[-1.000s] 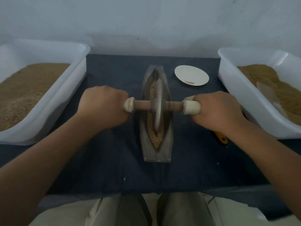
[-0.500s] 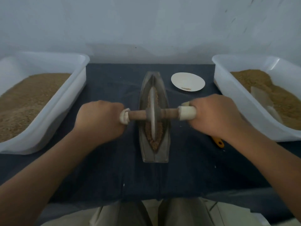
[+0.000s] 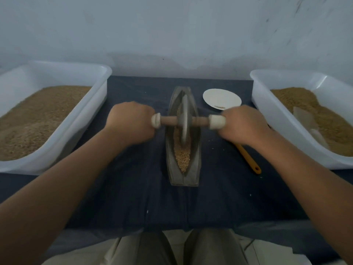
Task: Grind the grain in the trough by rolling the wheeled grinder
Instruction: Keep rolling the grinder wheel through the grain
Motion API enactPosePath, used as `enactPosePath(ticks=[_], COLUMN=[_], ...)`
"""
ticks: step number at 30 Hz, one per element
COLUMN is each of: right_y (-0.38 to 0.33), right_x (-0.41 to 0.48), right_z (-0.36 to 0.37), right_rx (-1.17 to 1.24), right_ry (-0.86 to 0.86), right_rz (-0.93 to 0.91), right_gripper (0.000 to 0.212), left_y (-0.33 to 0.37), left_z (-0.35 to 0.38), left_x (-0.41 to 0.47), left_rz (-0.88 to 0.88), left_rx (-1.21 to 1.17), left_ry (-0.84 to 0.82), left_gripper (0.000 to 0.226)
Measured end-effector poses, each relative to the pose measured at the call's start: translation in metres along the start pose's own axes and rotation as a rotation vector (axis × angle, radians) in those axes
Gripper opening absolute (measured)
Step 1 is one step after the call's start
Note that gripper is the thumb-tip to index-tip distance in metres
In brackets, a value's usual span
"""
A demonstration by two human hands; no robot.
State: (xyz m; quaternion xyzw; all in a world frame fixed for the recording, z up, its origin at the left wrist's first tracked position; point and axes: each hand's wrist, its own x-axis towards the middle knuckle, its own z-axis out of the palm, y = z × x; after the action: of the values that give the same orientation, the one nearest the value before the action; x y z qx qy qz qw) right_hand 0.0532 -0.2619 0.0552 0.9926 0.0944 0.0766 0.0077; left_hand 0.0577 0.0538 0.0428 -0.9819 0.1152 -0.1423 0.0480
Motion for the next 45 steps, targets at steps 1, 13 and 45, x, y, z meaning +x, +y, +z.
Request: enactPosePath(ticks=[1, 13, 45], right_y=[0.002, -0.006, -0.008], right_x=[-0.017, 0.038, -0.045], right_z=[0.0, 0.005, 0.014], right_rx=[0.025, 0.043, 0.031], right_ry=[-0.005, 0.137, 0.253], right_rz=[-0.02, 0.047, -0.047], right_gripper=[0.024, 0.027, 0.04], left_y=[-0.001, 0.0, -0.003], left_z=[-0.001, 0.013, 0.015], left_x=[-0.019, 0.049, -0.032], left_rz=[0.038, -0.104, 0.109], left_rx=[0.025, -0.023, -0.046], left_ry=[0.057, 0.061, 0.401], left_gripper=[0.029, 0.031, 0.041])
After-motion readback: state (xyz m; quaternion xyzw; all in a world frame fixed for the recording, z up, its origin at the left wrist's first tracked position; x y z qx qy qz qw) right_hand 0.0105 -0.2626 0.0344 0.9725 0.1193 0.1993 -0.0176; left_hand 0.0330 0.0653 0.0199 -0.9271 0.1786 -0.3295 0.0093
